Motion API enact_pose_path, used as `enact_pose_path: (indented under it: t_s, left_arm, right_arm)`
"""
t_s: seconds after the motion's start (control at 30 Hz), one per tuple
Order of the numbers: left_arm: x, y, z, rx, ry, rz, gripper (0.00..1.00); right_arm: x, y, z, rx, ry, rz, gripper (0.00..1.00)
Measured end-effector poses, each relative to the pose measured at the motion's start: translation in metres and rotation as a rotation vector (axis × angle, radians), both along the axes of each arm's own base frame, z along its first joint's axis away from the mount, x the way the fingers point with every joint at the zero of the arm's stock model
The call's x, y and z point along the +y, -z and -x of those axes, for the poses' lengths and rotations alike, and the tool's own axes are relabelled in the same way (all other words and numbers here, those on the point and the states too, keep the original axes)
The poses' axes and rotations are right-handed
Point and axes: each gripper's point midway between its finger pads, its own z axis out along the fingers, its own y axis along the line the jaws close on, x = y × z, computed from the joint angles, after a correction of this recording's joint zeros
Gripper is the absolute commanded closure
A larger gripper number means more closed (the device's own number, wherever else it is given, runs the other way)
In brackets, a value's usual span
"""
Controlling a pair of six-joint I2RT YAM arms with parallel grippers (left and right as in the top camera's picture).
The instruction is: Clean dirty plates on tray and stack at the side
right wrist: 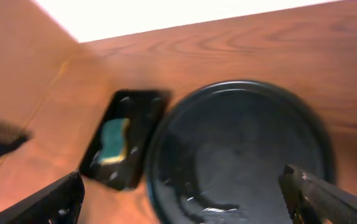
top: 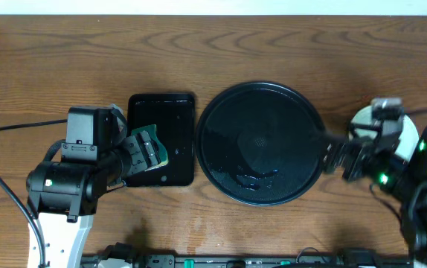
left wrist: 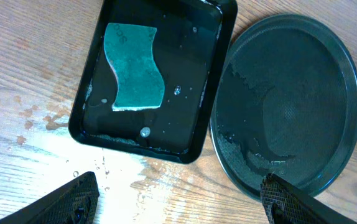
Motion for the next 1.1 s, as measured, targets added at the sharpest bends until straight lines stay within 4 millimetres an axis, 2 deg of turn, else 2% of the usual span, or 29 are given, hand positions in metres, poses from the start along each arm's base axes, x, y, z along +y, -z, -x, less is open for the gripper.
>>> enact_pose_path:
  t_s: [0.13, 0.27, 0.37, 0.53, 0.7, 0.83, 0.9, 0.97, 1.1]
  left_arm:
    - [0.000, 0.000, 0.000, 0.000, 0.000, 0.000, 0.16]
    - [0.000, 0.000, 0.000, 0.000, 0.000, 0.000, 0.16]
    - [0.000, 0.000, 0.000, 0.000, 0.000, 0.000, 0.16]
    - [0.000, 0.000, 0.000, 0.000, 0.000, 0.000, 0.16]
    - [0.000, 0.000, 0.000, 0.000, 0.000, 0.000, 0.15]
    - [0.000, 0.000, 0.000, 0.000, 0.000, 0.000, 0.15]
    - [0.000, 0.000, 0.000, 0.000, 0.000, 0.000, 0.16]
    - [0.000, 0.000, 0.000, 0.001, 0.000, 0.000, 0.16]
    - [0.000, 0.000, 0.000, 0.001, 0.000, 0.000, 0.15]
  right_arm:
    - [0.019, -0.010, 0.023, -0.031, -0.080, -0.026, 0.01]
    - [0.019, -0.007, 0.033, -0.020, -0.090, -0.018, 0.01]
    - [0.016, -0.011, 0.036, -0.076, -0.098, 0.030, 0.01]
    - [-0.008, -0.016, 0.040, -0.169, 0.004, 0.151, 0.01]
    - [-0.047, -0.020, 0.046, -0.235, 0.200, 0.275, 0.01]
    - [-0.062, -0.010, 0.066, -0.261, 0.266, 0.309, 0.01]
    - [-0.066, -0.006, 0.069, -0.299, 0.292, 0.314, 0.01]
    - [-0.070, 0.007, 0.068, -0.322, 0.314, 0.318, 0.01]
    - [-0.072, 0.049, 0.052, -0.334, 0.337, 0.329, 0.01]
